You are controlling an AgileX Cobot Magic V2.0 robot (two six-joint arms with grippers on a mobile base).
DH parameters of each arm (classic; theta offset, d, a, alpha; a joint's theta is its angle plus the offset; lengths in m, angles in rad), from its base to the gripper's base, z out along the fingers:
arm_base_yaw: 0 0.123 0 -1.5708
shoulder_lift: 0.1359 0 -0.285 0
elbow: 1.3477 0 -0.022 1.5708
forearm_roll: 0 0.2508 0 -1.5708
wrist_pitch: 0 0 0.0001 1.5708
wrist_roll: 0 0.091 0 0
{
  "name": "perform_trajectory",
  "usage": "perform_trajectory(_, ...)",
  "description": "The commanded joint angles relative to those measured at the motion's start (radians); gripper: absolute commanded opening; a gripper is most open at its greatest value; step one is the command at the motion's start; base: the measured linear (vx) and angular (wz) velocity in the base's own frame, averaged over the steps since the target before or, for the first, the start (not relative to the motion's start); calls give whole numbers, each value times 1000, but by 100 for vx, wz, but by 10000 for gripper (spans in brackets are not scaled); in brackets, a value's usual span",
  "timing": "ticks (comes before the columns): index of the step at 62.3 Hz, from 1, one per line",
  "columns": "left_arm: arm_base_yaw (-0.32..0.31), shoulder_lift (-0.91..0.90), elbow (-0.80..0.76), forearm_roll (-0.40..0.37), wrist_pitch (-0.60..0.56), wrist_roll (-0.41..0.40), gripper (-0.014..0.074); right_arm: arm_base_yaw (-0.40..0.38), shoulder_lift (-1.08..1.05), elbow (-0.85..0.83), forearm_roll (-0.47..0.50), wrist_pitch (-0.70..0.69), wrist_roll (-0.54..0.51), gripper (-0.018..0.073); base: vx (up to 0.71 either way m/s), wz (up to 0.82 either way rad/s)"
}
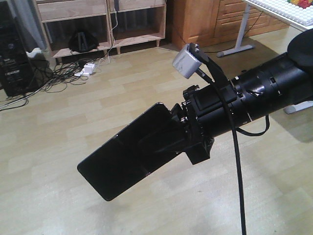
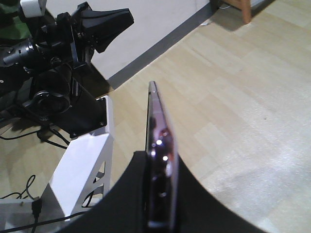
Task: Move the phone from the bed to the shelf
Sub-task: 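Hold the phone while the base drives to the wooden shelf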
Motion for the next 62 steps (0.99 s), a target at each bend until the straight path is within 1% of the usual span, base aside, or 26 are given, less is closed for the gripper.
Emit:
perform_trajectory(1, -4, -13, -21, -9, -72, -6, 1, 0, -41, -25, 79, 67, -9, -2, 39, -13)
perform_trajectory(62, -4, -13, -21, -9, -72, -6, 1, 0, -41, -25, 79, 67, -10, -2, 42, -10)
